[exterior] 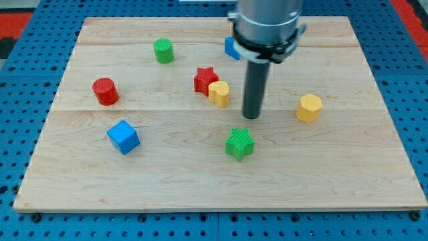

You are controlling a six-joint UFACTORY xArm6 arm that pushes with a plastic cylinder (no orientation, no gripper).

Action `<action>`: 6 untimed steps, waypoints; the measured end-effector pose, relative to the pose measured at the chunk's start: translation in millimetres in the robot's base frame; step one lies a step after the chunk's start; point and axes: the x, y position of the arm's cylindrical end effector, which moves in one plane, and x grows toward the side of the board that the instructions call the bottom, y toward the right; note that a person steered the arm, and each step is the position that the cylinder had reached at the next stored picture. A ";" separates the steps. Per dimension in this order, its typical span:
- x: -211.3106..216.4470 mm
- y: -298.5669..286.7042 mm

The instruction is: Push the yellow hexagon to the bottom right of the yellow heart

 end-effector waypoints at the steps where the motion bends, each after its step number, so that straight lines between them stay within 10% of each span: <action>1: -26.3 -33.4; 4: -69.5 105.5; 6: -2.7 237.4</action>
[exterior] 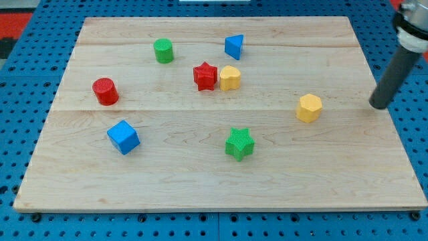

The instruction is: Push the yellow hexagon to the bottom right of the yellow heart

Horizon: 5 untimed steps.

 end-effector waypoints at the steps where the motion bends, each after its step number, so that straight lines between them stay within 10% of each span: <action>1: 16.8 -101.5; 3: -25.8 -157.5; 5: -31.6 -26.7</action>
